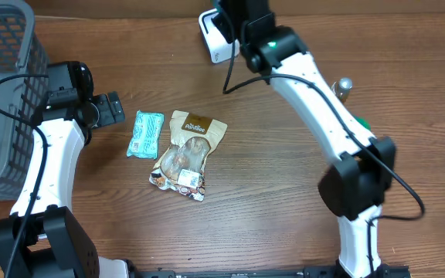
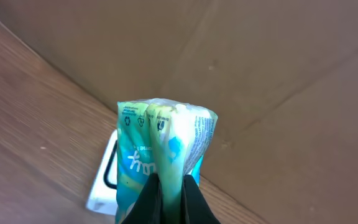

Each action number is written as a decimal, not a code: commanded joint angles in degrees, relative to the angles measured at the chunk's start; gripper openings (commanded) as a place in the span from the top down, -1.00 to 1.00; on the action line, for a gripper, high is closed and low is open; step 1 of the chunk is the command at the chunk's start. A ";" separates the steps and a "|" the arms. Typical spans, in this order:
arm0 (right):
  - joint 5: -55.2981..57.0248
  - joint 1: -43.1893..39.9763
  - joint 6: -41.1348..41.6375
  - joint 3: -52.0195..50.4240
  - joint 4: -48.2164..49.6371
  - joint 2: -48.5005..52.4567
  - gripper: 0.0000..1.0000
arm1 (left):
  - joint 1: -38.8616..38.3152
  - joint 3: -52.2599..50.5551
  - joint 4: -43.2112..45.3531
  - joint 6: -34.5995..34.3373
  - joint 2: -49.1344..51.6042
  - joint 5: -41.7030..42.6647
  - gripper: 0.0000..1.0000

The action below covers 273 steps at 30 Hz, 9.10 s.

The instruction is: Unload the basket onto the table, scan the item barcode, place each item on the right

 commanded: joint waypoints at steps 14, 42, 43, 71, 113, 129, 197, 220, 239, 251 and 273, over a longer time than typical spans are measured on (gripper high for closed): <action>6.73 -0.24 -9.22 -0.31 20.24 15.98 0.93 | -0.39 1.07 0.04 0.63 -0.85 -0.28 -0.99; 10.69 -0.61 -12.07 -0.17 22.95 18.34 0.92 | -0.39 1.07 0.04 0.63 -0.85 -0.28 -0.99; 10.64 -0.42 -11.52 -0.17 22.43 17.42 0.93 | -0.39 1.07 0.04 0.63 -0.85 -0.28 -0.99; -5.70 -5.03 34.86 -11.28 -48.76 -0.81 0.93 | -0.39 1.07 0.04 0.63 -0.85 -0.28 -0.99; -17.09 -1.79 38.51 -23.19 -37.51 -0.81 0.57 | -0.39 1.07 0.04 0.63 -0.85 -0.28 -0.99; -3.89 -2.12 38.95 -33.70 -33.29 -0.76 0.93 | -0.39 1.07 0.04 0.63 -0.85 -0.28 -0.99; -34.86 15.08 28.52 -18.82 -24.06 -0.74 -1.00 | -0.39 1.07 0.04 0.63 -0.85 -0.28 -0.99; -32.26 18.14 28.55 -26.21 -16.72 -0.74 -1.00 | -0.39 1.05 0.04 0.63 -0.85 -0.28 -0.99; -26.40 13.94 31.61 -29.35 -16.39 -0.74 -1.00 | -0.39 1.07 0.04 0.63 -0.85 -0.28 -0.99; -26.38 8.68 32.87 -29.35 -21.20 -0.74 -1.00 | -0.39 1.07 0.04 0.63 -0.85 -0.28 -0.99; -33.59 1.07 33.09 -22.62 -29.55 -6.56 -1.00 | -0.39 1.07 0.04 0.63 -0.85 -0.28 -0.99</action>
